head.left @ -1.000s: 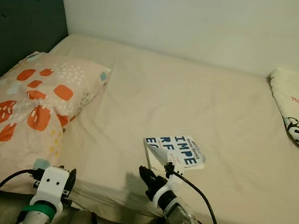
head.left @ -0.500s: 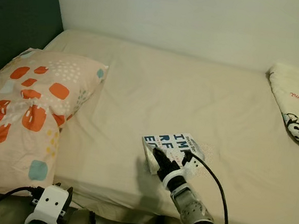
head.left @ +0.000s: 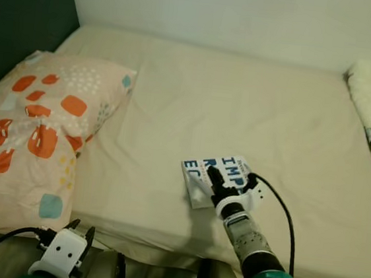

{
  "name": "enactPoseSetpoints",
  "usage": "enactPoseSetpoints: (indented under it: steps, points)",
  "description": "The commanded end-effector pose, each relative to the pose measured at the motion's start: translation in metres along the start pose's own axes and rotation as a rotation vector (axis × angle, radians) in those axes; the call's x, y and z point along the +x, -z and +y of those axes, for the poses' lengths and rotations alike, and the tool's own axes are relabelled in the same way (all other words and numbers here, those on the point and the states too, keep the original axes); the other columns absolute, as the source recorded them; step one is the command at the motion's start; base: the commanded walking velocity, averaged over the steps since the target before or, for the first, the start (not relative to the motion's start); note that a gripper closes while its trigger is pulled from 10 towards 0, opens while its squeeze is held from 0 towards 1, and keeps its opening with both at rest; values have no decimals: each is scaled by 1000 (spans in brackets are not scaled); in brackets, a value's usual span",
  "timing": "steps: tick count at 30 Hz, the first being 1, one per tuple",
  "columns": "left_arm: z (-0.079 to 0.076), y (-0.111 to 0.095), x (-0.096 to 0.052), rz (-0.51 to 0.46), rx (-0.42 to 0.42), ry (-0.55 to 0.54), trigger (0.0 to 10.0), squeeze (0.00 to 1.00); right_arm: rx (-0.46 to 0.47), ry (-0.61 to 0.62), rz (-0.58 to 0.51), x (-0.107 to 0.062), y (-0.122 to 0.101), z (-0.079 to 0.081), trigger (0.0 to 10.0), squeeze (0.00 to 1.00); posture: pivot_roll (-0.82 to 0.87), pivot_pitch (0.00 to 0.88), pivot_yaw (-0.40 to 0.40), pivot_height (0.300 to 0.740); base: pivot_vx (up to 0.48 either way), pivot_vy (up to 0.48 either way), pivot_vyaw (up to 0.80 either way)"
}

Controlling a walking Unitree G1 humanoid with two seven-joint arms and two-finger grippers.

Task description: Clean up the room

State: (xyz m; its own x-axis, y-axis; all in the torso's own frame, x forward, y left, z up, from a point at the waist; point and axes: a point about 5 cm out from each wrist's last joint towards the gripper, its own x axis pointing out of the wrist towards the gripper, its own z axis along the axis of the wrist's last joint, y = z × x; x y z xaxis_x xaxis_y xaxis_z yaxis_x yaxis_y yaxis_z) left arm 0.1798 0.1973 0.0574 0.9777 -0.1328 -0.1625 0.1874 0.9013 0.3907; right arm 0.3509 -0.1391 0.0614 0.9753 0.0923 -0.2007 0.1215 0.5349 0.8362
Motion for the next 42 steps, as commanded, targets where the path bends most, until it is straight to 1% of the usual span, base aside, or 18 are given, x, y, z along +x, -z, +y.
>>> enactPoseSetpoints:
  steps: [1,5,7,9,12,13,16,18,21,26,27,29,30,32,37,39,41,42]
  points:
    - [-2,-1,-5,-4,21,49,10000,0,-7,54,-7,-2,0,-8,10000,1000,215,211,10,611,0,0,0]
    - [10,-5,-12,-7,35,50,10000,0,-35,60,-45,1,-15,-7,10000,1000,231,237,22,611,0,0,0]
    - [11,-6,-13,-7,36,49,10000,0,-37,60,-49,1,-17,-7,10000,1000,231,237,22,611,0,0,0]
    - [15,-6,-18,0,40,51,10000,0,-42,71,-69,2,-25,-8,10000,1000,241,261,35,611,0,0,0]
    - [17,-7,-23,11,43,59,10000,0,-49,87,-87,2,-32,-9,10000,1000,241,261,35,611,0,0,0]
    - [17,-8,-26,17,48,78,10000,0,-57,100,-97,0,-34,-13,10000,1000,254,279,44,611,0,0,0]
    - [16,-8,-27,19,49,83,10000,0,-60,103,-100,0,-35,-14,10000,1000,254,279,44,611,0,0,0]
    - [19,-9,-31,27,54,96,10000,0,-64,125,-119,-2,-40,-19,10000,1000,265,295,57,611,0,0,0]
    - [21,-9,-32,30,56,101,10000,0,-62,133,-131,-2,-43,-20,10000,1000,265,296,58,611,0,0,0]
    - [23,-10,-32,30,53,102,10000,0,-65,133,-166,-3,-54,-21,10000,1000,258,290,56,611,0,0,0]
    - [21,-12,-29,25,49,105,10000,0,-72,137,-201,-3,-67,-22,10000,1000,252,284,53,611,0,0,0]
    - [21,-12,-29,25,49,105,10000,0,-72,137,-201,-3,-67,-22,10000,1000,252,284,53,611,0,0,0]
    - [19,-13,-27,20,45,108,10000,0,-81,143,-220,-4,-76,-23,10000,1000,250,283,52,611,0,0,0]
    - [17,-13,-26,18,42,113,10000,0,-96,158,-219,-6,-80,-26,10000,1000,240,280,49,611,0,0,0]
    - [16,-13,-26,19,40,122,10000,0,-140,186,-178,-9,-73,-35,10000,1000,239,282,51,611,0,0,0]
    - [16,-13,-27,23,40,126,10000,0,-141,219,-145,-13,-63,-43,10000,1000,248,286,54,611,0,0,0]
    - [16,-12,-27,24,40,127,10000,0,-140,229,-135,-14,-59,-46,10000,1000,250,287,55,611,0,0,0]
    - [16,-12,-28,27,41,129,10000,0,-142,241,-116,-16,-54,-49,10000,1000,251,287,55,611,0,0,0]
